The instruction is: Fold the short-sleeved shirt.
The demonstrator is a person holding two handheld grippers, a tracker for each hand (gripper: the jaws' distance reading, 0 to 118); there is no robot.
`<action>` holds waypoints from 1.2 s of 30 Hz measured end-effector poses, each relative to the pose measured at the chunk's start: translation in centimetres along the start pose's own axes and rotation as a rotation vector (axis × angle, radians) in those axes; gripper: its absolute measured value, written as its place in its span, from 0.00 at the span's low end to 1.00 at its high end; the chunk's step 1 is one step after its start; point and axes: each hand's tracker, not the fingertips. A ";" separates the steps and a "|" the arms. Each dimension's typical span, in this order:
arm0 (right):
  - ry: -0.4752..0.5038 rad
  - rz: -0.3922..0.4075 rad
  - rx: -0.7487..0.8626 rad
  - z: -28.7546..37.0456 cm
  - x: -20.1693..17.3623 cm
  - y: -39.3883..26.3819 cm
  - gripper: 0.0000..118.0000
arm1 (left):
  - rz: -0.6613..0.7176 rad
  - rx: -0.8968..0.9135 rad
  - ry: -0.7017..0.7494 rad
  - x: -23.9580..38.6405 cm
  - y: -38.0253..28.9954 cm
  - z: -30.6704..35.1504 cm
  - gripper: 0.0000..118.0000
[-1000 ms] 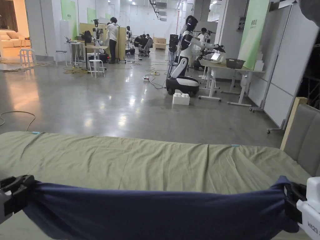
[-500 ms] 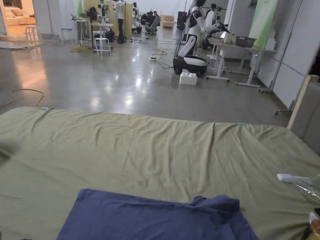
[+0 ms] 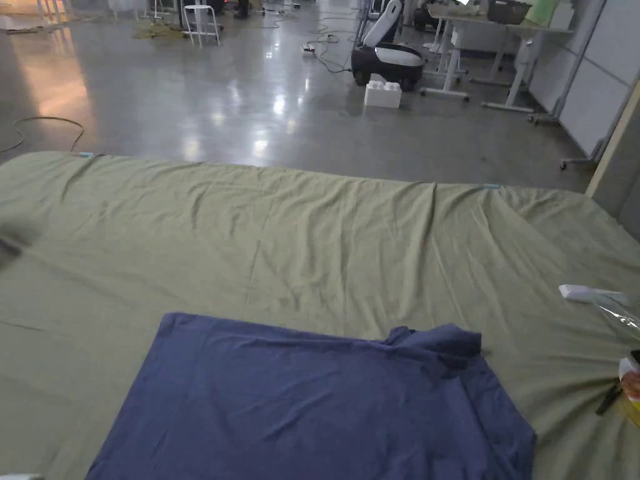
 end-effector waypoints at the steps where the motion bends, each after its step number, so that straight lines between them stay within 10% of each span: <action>1: 0.005 0.008 -0.021 -0.6 -0.2 -0.2 0.04 | 0.000 -0.011 0.001 -0.1 -0.1 -0.5 0.05; 7: 0.004 0.005 -0.061 -2.2 -0.9 -1.7 0.06 | -0.037 -0.017 0.016 1.0 0.0 -1.9 0.05; 13: -0.091 -0.084 0.041 0.8 0.8 0.3 0.62 | -0.068 0.076 0.017 1.9 2.1 -0.4 0.33; 20: -0.169 -0.266 0.459 5.8 2.7 5.3 0.73 | -0.062 0.394 0.030 5.5 6.9 4.0 0.45; 25: -0.203 -0.334 0.666 7.7 0.6 8.3 0.70 | -0.056 0.585 0.070 8.8 9.2 6.3 0.44; 30: -0.258 -0.280 0.841 8.8 -2.9 10.5 0.11 | -0.048 0.763 0.049 10.3 10.1 7.4 0.14; 36: -0.245 -0.261 0.927 8.8 -5.6 11.8 0.03 | -0.066 0.845 0.084 12.7 10.0 8.6 0.03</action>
